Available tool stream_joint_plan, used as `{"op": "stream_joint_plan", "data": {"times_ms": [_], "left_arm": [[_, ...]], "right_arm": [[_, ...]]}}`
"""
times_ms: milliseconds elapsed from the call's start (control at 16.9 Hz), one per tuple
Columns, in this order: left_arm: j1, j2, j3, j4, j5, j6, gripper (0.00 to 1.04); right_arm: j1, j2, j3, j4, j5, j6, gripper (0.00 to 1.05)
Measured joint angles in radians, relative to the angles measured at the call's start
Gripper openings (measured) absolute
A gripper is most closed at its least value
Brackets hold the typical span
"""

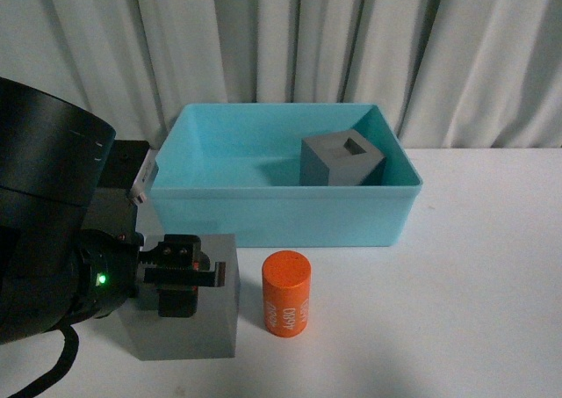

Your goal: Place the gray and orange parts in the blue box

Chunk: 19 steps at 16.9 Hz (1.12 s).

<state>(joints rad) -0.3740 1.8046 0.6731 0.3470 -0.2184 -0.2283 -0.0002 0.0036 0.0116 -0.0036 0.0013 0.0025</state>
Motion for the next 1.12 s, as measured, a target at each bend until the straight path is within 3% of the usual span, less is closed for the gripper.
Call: {"op": "stream_joint_plan", "data": {"times_ms": [237, 414, 651, 888, 1124], "left_arm": [[0.002, -0.029, -0.023, -0.003, 0.004, -0.006, 0.24], [0.004, -0.092, -0.051, -0.051, 0.018, -0.013, 0.21], [0.023, -0.357, -0.02, -0.269, 0.054, -0.037, 0.2], [0.019, -0.438, 0.239, -0.346, 0.059, -0.071, 0.2], [-0.033, -0.178, 0.517, -0.328, 0.042, -0.093, 0.2]], "right_arm": [[0.0, 0.0, 0.0, 0.0, 0.0, 0.0, 0.98], [0.0, 0.0, 0.0, 0.0, 0.0, 0.0, 0.98], [0.0, 0.0, 0.0, 0.0, 0.0, 0.0, 0.98], [0.0, 0.0, 0.0, 0.0, 0.0, 0.0, 0.98], [0.0, 0.0, 0.0, 0.0, 0.0, 0.0, 0.98]]}}
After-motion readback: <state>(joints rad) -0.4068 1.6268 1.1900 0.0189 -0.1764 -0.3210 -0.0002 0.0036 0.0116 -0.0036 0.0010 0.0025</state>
